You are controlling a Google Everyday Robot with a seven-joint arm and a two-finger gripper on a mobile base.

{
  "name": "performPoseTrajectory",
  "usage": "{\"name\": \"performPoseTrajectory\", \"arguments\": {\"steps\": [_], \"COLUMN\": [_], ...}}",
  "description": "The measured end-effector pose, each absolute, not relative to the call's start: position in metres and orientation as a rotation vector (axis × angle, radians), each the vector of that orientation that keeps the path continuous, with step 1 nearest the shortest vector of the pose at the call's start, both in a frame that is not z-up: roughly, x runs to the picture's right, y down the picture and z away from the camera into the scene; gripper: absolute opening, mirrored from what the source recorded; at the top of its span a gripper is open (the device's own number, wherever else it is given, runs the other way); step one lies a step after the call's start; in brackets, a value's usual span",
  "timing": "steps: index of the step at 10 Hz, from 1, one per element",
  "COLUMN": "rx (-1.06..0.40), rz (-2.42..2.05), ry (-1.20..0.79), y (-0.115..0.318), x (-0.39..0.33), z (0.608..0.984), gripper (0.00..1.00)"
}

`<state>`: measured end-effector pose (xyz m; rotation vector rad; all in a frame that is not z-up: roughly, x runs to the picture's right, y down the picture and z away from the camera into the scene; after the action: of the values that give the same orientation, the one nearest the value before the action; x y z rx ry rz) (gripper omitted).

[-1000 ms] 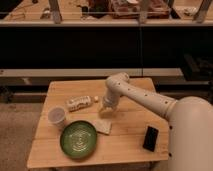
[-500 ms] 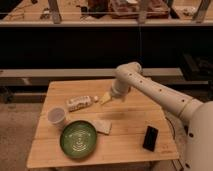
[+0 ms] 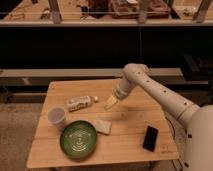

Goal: Place the white sponge in the ceramic bowl

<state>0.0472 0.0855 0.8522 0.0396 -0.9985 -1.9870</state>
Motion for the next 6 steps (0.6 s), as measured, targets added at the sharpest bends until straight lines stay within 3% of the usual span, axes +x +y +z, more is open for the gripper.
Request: {"name": "performPoseTrajectory", "arguments": {"steps": [2, 6], "rx": [0.016, 0.128], "rz": [-2.074, -2.446], "ry": [-0.945, -0.861], "y": [0.094, 0.13], "x": [0.044, 0.047], "z": [0.849, 0.83], "gripper": [0.8, 0.8]}}
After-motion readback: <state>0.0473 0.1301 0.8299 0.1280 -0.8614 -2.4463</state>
